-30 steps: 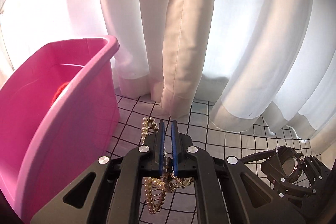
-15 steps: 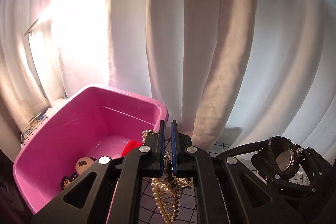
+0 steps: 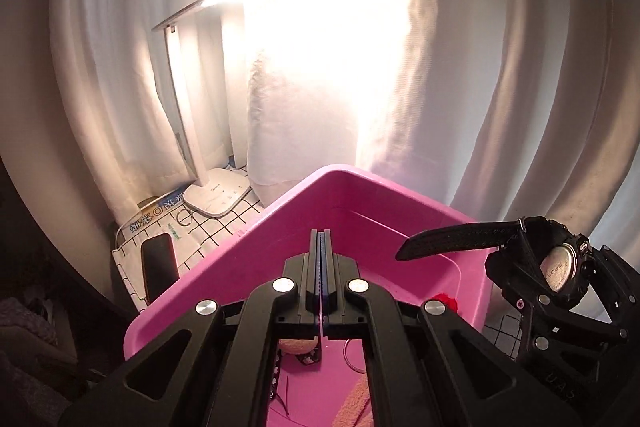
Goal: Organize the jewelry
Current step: 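Open the right tool to drop the watch into the tub while the left tool holds the clip above it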
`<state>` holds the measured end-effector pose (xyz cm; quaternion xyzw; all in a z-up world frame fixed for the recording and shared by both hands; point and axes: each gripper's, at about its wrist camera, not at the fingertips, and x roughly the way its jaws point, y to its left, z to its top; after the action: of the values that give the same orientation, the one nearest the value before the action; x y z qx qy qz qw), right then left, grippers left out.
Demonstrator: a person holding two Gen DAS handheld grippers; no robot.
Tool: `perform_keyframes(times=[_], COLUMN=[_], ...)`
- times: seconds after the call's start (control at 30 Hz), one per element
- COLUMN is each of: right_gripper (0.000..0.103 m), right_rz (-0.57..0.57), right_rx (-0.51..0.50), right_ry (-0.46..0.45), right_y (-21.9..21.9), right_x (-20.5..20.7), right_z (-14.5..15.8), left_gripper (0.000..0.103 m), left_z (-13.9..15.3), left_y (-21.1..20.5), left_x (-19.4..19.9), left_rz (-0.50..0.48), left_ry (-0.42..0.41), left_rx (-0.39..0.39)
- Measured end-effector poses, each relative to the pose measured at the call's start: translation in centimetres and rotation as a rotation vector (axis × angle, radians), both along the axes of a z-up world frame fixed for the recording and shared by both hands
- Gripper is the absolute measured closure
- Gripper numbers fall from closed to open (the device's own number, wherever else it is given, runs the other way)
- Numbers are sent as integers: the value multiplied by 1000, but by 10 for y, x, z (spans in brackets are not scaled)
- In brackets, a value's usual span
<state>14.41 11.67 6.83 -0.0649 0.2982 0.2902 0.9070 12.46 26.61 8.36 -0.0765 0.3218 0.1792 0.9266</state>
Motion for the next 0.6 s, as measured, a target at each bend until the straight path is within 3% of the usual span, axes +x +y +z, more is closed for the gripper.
perform_keyframes(times=[0.3,0.37,0.43,0.5,0.6], right_gripper=[39,38,38,38,38], right_rz=[32,39,25,17,0], right_rx=[-142,-125,-116,-76,19], right_ry=[140,155,112,97,85], right_y=[48,43,37,23,-9], right_x=[26,26,25,22,15], right_z=[-39,-40,-33,-23,-10], left_gripper=[102,100,89,64,61], left_z=[-37,-41,-42,-42,-35], left_y=[36,39,40,38,29], left_x=[0,-1,-3,-5,-10], left_rz=[93,98,102,111,96], left_ry=[139,144,141,138,116], left_rx=[-85,-102,-114,-113,-110])
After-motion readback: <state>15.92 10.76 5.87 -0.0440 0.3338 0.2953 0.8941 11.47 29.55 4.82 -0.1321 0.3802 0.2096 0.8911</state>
